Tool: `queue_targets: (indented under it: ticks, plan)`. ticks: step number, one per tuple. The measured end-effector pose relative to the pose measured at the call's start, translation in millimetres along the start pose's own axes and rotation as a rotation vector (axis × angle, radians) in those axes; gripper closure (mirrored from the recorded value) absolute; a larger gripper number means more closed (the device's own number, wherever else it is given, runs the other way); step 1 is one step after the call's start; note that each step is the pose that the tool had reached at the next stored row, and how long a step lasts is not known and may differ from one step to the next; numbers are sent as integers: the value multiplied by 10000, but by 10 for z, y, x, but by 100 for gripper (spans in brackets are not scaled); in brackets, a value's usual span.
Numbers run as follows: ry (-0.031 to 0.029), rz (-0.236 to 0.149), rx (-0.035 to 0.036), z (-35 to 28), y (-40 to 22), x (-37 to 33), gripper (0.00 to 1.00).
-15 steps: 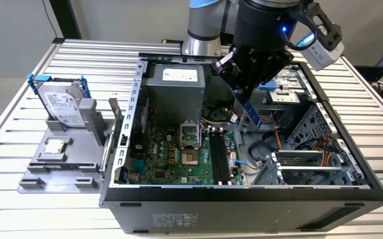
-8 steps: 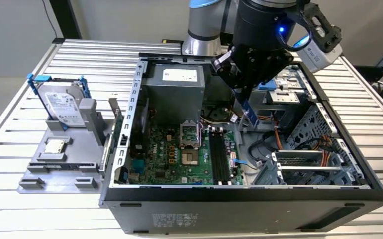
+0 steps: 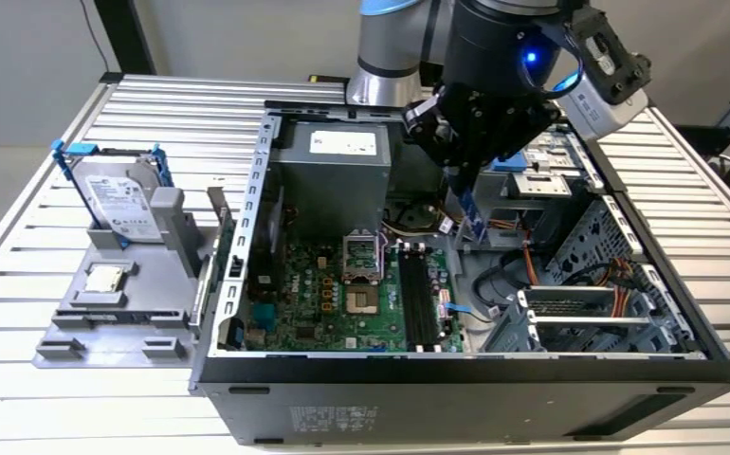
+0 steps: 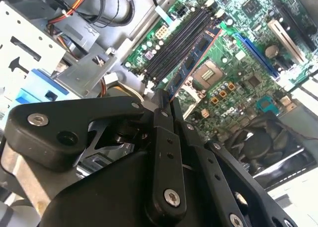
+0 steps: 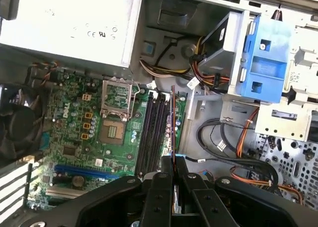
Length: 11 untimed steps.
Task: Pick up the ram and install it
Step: 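Insert the ram into the slot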
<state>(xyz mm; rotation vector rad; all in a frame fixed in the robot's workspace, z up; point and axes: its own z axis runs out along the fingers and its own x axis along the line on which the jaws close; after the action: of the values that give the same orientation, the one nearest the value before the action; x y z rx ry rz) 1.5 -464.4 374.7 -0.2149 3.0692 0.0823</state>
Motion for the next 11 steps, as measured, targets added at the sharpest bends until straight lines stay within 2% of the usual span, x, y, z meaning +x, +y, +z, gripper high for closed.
queue_targets:
  ticks: [5,7,9,11]
  plan:
    - [-19,508,-23,0,0,2,100]
    - [-33,693,-68,1,0,4,100]
    - [-50,848,-151,1,0,6,100]
    - [-75,996,-306,1,1,11,100]
